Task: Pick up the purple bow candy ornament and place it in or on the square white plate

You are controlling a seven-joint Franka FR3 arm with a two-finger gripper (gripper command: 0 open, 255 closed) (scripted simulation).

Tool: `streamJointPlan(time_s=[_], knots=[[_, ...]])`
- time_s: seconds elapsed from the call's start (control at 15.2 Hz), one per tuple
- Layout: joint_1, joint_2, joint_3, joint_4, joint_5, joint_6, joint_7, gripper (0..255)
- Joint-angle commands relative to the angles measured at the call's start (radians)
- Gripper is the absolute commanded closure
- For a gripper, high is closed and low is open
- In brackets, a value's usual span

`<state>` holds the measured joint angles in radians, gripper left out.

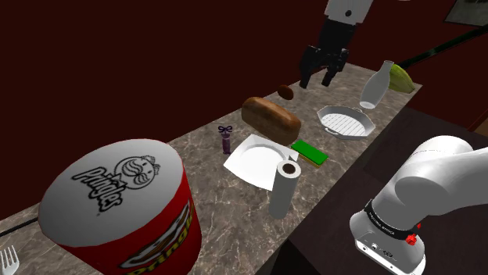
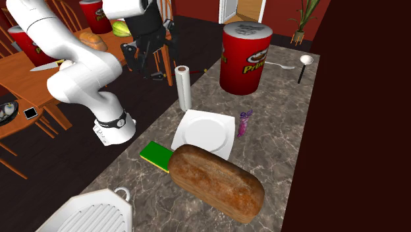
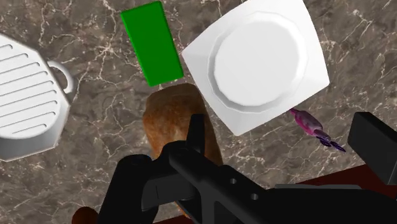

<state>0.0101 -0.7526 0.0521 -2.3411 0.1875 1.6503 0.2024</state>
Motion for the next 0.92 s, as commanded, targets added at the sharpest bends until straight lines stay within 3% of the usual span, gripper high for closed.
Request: streamJointPlan(time_s=[0.0,0.46,0.86], knots=[[-0.001,0.041,0.04,-0.015,0.027,0.067,0.059,0],[-0.009,0.217,0.167,-0.016,0.088,0.282,0.247,0],[-0.027,0.417,0.264,0.044,0.088,0.453,0.416,0]])
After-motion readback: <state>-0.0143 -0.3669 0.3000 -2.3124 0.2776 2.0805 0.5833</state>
